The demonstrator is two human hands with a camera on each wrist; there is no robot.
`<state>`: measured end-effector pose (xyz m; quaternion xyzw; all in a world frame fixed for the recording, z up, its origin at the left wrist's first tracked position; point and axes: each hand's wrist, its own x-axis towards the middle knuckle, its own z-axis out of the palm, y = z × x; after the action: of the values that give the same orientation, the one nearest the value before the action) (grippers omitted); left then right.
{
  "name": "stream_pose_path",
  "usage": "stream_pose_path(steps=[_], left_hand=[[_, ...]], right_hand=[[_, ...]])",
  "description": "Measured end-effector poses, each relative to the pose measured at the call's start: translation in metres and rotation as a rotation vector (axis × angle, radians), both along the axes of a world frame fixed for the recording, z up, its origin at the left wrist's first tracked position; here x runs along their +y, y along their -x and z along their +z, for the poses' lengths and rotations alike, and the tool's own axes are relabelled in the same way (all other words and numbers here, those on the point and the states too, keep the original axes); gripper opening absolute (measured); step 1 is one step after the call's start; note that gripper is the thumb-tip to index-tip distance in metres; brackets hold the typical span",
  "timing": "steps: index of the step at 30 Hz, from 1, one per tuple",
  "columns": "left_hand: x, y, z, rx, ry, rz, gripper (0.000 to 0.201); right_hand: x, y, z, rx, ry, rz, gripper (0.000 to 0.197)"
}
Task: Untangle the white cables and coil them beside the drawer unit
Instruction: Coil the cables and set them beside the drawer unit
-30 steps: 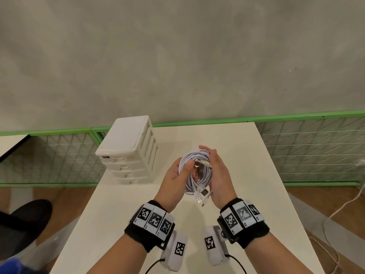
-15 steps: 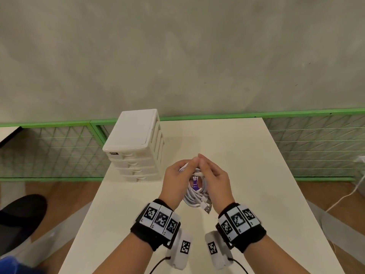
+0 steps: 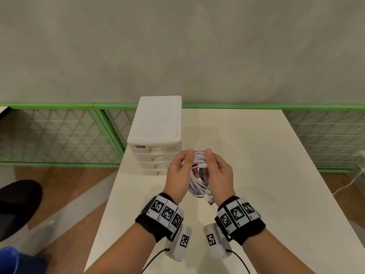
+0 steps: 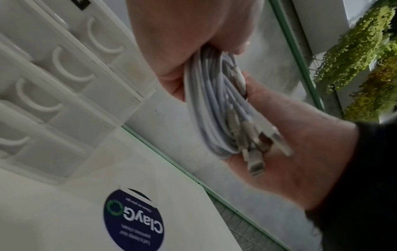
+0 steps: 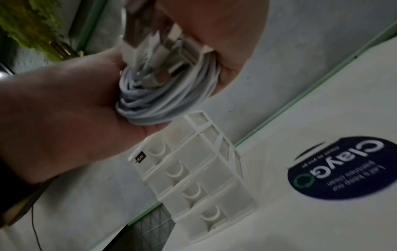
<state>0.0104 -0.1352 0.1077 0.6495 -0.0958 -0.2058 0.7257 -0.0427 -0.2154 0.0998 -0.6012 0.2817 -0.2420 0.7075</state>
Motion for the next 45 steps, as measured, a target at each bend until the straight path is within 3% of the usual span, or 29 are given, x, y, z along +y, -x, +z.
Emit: stream_pose_path(steps=[2,4,9,12,15,20,24,28,31,33,36,42,45], left_hand=[[0.01,-0.014,-0.014,-0.013,-0.033,0.042,0.043],[0.023,-0.034,-0.038,0.045,-0.104,0.139,0.039],[0.049,-0.082,-0.109,0.478,-0.344,0.202,0.014],[0.051,-0.095,-0.128,0.643,-0.333,0.202,0.015],[0.046,-0.101,-0.135,0.714,-0.28,0.245,0.023],[0.036,-0.109,-0.144,0.743,-0.251,0.272,0.027],[0.034,-0.113,-0.149,0.77,-0.269,0.292,0.018],[0.034,-0.115,-0.155,0.759,-0.207,0.216,0.019],[0.031,-0.117,-0.15,0.805,-0.113,0.236,0.008],[0.032,-0.113,-0.148,0.811,-0.103,0.229,0.027],[0.044,-0.096,-0.147,0.834,-0.072,0.19,0.036],[0.082,-0.049,-0.154,0.78,-0.024,0.33,0.015],[0.095,-0.026,-0.159,0.774,-0.018,0.334,0.018]], right_hand=[[-0.005,-0.01,0.004,0.03,0.085,0.015,0.037],[-0.015,-0.023,0.011,0.074,0.239,0.053,0.032],[-0.037,-0.061,0.035,0.39,0.929,0.367,0.043],[-0.039,-0.08,0.042,0.446,1.259,0.55,0.047],[-0.043,-0.091,0.045,0.502,1.376,0.641,0.05],[-0.045,-0.091,0.031,0.546,1.385,0.64,0.046],[-0.043,-0.09,0.025,0.505,1.344,0.587,0.042],[-0.043,-0.091,0.027,0.513,1.33,0.581,0.041],[-0.042,-0.092,0.026,0.516,1.31,0.579,0.041],[-0.042,-0.091,0.025,0.511,1.297,0.566,0.041],[-0.041,-0.089,0.021,0.486,1.235,0.543,0.039],[-0.038,-0.086,0.02,0.435,1.08,0.482,0.037],[-0.036,-0.086,0.019,0.44,1.058,0.479,0.037]])
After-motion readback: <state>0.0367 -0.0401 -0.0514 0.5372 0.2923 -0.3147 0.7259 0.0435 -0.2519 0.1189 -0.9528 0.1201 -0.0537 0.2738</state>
